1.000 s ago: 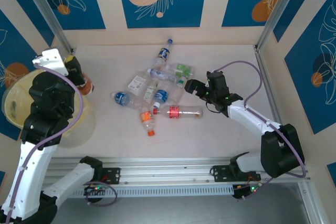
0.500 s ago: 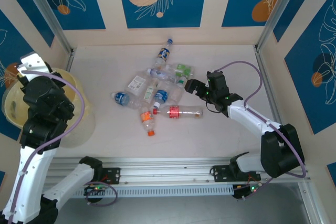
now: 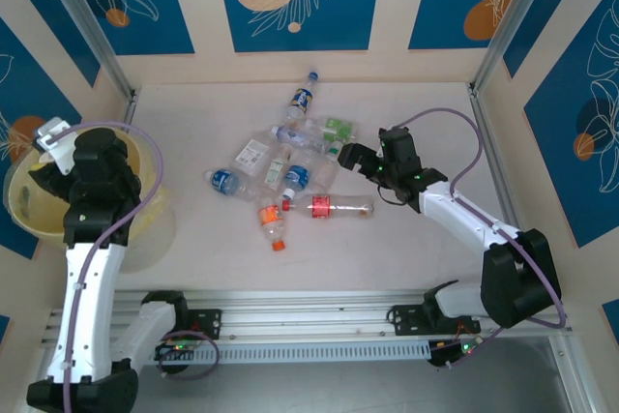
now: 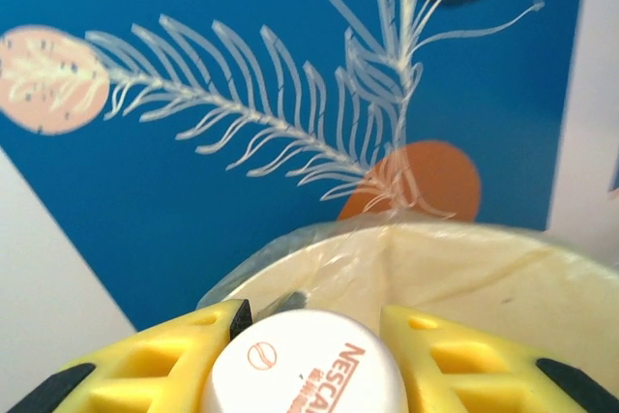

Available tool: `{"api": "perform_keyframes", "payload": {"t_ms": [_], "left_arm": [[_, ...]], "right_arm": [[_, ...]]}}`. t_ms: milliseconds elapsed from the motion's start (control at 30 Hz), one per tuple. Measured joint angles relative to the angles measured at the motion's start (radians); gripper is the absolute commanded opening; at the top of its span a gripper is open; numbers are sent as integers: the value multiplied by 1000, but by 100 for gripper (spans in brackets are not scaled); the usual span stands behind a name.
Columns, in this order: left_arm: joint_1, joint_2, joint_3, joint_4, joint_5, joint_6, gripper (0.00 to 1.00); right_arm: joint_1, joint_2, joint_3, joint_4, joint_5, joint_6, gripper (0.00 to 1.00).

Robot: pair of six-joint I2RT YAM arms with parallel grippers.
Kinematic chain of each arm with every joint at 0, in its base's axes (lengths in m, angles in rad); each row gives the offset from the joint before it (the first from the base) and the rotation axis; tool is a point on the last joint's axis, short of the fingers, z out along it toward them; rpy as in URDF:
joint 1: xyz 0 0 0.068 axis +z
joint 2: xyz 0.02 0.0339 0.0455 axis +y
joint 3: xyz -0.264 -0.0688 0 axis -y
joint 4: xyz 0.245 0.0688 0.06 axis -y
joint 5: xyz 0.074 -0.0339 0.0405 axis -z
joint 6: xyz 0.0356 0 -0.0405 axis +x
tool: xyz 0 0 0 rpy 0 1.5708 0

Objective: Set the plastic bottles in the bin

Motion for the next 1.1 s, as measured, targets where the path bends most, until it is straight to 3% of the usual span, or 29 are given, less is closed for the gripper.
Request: {"api": "perform_keyframes", "payload": {"t_ms": [133, 200, 300, 400, 433, 700, 900, 1100], "left_arm": [[101, 10, -35, -33, 5, -81, 8], [154, 16, -40, -59, 32, -137, 15], [229, 33, -50, -101, 105, -213, 32], [280, 75, -47, -144, 160, -277, 65], [291, 93, -45, -158, 174, -292, 71], [306, 125, 16, -182, 224, -318, 86], [307, 125, 41, -177, 350, -320, 100], [285, 158, 123, -202, 478, -327, 100]], "right_arm": [[7, 0, 21, -10, 0, -8, 99], [10, 0, 29, -15, 0, -14, 99], [14, 0, 34, -19, 0, -18, 99], [23, 0, 34, -27, 4, -21, 99], [26, 0, 35, -31, 5, -23, 99], [40, 0, 38, -53, 34, -33, 99], [44, 0, 38, -54, 50, -33, 99], [47, 0, 38, -60, 56, -33, 99]]}}
